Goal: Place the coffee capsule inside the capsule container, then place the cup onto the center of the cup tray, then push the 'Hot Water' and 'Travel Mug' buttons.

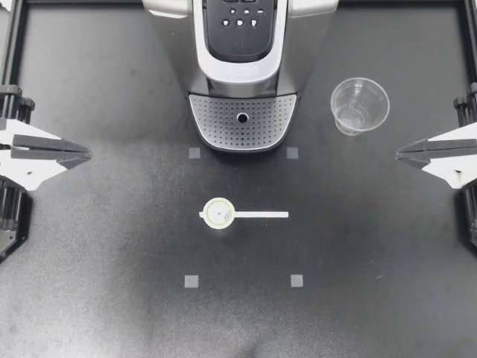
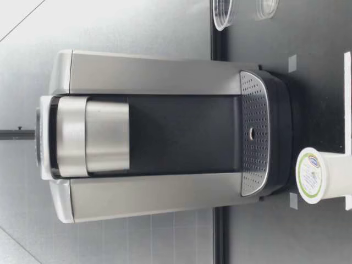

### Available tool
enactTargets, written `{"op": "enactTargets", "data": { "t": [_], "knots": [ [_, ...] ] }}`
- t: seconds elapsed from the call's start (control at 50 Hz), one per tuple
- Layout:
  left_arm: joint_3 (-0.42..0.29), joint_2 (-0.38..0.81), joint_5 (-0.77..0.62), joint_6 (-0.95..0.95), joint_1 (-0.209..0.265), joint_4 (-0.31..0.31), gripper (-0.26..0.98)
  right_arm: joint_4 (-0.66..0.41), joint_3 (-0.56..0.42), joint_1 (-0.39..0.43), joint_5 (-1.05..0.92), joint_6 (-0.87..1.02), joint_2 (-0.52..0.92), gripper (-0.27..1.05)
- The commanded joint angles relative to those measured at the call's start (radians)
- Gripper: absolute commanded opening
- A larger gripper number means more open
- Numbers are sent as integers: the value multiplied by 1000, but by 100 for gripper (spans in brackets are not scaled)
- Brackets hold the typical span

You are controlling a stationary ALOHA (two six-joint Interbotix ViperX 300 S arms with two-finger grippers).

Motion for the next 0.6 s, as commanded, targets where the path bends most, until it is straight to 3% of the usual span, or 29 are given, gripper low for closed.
{"op": "enactTargets", "data": {
  "t": [0.0, 0.1, 0.36, 0.58],
  "knots": [
    [-14, 25, -8, 2, 17, 3, 20, 0, -21, 5, -8, 0, 11, 14],
    [-15, 48, -9, 2, 17, 3, 12, -2, -37, 6, -43, 2, 49, 6],
    [-28, 179, 14, -26, 17, 2, 11, -2, -89, 6, -115, 20, 264, 5],
    [-112, 318, 196, -43, 17, 2, 11, -2, -153, 6, -81, 109, 436, 5]
  ]
}}
